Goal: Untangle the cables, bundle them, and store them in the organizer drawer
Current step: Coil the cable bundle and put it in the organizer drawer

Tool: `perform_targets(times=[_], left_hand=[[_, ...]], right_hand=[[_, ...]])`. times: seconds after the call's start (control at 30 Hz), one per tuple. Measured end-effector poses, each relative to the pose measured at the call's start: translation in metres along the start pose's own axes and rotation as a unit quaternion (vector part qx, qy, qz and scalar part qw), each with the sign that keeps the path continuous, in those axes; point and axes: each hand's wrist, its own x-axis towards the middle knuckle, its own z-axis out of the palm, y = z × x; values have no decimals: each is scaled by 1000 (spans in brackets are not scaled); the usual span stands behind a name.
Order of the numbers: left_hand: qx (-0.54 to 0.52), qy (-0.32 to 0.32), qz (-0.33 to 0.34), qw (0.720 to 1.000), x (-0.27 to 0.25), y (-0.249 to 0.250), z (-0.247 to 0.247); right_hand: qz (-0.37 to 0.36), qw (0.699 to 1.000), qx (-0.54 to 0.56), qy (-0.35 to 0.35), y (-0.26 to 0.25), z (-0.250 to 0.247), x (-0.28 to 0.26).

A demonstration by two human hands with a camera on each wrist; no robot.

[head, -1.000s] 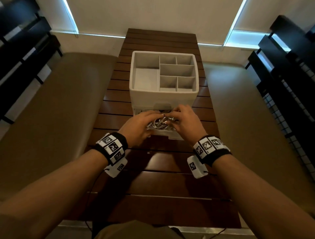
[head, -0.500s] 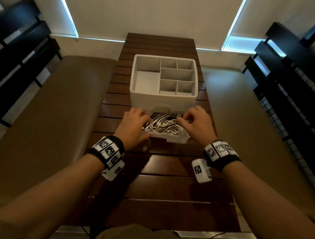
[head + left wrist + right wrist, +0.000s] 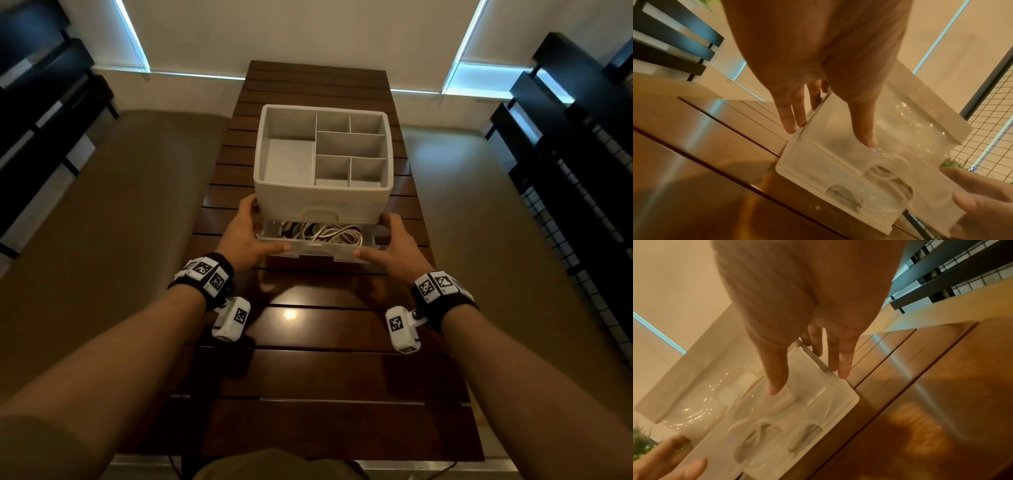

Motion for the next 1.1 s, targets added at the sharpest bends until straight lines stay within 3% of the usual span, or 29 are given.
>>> perform_targets(times=[0.17,0.23,0.3,0.37,0.43,0.53,0.7,0.77,0.83,0.9,0.97,1.03,1.1], left_hand=[[26,59,14,998,-2,-1,12],[81,134,35,987,-12,2,15],[162,199,118,959,-26,10,18],[261,152,229,926,-37,21,26],[336,33,266,903,-34,26,40],[405,-72,238,880,-19,32,53],[489,-93,204,843,-7,37,60],[465,-98,189,860,-7,40,59],[366,-59,204,906,-13,38,49],[274,50,221,935,-22,28,33],[196,150,159,956,-26,15,16],[109,134,50,984,-17,6,3],[37,40,-3,999,-4,1,-2]], right_hand=[[-8,998,28,64,-9,9,-2],[-18,991,-30,129,-8,14,-9],[-78,964,-130,218,-9,19,-23],[-207,931,-216,211,-15,25,-32],[-306,896,-303,111,-22,34,-30],[-263,883,-389,10,-31,42,-17],[-201,880,-430,2,-36,54,-1],[-191,888,-418,5,-42,52,6],[-211,904,-370,22,-39,47,4],[-223,924,-291,108,-28,36,-6],[-168,949,-186,190,-12,23,-14],[-74,981,-63,166,-2,10,-12],[-19,998,16,65,4,2,-2]])
